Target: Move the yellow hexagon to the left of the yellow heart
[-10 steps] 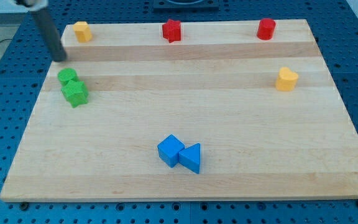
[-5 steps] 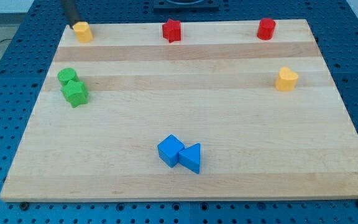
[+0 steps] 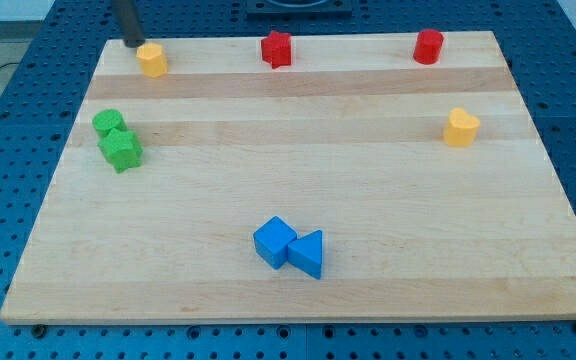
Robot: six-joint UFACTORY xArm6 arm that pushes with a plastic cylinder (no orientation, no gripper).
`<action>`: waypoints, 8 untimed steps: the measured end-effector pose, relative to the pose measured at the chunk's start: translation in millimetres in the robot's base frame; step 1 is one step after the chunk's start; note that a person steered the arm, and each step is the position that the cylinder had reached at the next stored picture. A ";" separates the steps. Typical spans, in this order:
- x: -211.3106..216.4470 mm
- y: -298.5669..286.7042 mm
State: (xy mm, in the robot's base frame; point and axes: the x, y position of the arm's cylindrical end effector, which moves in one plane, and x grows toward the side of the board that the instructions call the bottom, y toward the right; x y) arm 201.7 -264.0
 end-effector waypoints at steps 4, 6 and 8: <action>88.4 169.9; 55.5 115.3; 114.7 156.2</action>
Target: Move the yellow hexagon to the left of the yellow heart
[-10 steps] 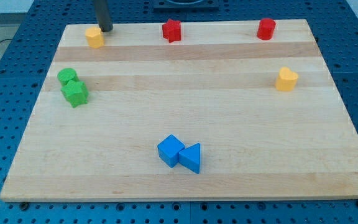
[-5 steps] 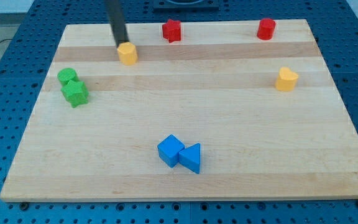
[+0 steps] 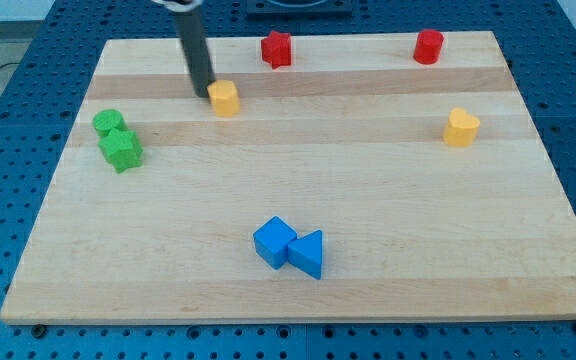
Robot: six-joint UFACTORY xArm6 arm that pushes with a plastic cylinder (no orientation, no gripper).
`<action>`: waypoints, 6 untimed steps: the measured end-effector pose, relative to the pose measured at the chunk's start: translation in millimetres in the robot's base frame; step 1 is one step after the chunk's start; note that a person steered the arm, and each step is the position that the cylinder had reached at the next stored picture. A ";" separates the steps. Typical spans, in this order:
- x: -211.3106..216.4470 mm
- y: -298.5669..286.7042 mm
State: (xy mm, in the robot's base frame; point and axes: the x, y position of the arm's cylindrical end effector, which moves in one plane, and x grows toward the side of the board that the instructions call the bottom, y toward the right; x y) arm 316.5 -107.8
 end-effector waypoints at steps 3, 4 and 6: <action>31.4 89.5; 19.5 57.4; 68.6 56.8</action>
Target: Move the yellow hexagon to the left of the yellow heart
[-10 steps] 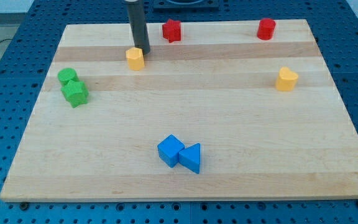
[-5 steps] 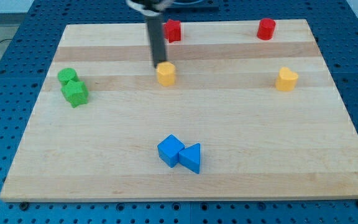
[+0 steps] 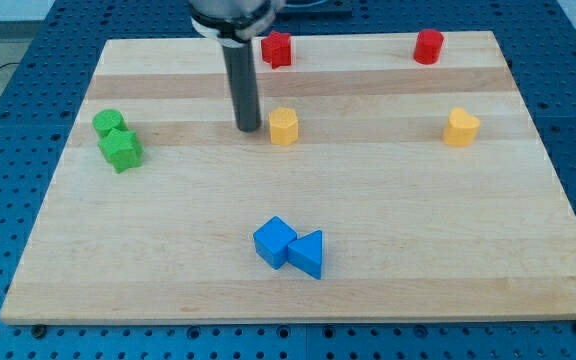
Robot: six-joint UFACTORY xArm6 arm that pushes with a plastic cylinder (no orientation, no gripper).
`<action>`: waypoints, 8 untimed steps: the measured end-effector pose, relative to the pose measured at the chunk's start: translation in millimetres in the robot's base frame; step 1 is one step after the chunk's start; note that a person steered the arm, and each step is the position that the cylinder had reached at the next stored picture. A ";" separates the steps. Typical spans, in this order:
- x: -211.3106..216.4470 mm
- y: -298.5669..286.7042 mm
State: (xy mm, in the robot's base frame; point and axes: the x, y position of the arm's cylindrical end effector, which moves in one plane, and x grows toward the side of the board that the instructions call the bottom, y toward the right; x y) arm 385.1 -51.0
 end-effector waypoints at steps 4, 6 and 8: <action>13.8 101.4; 3.2 177.8; -23.3 186.4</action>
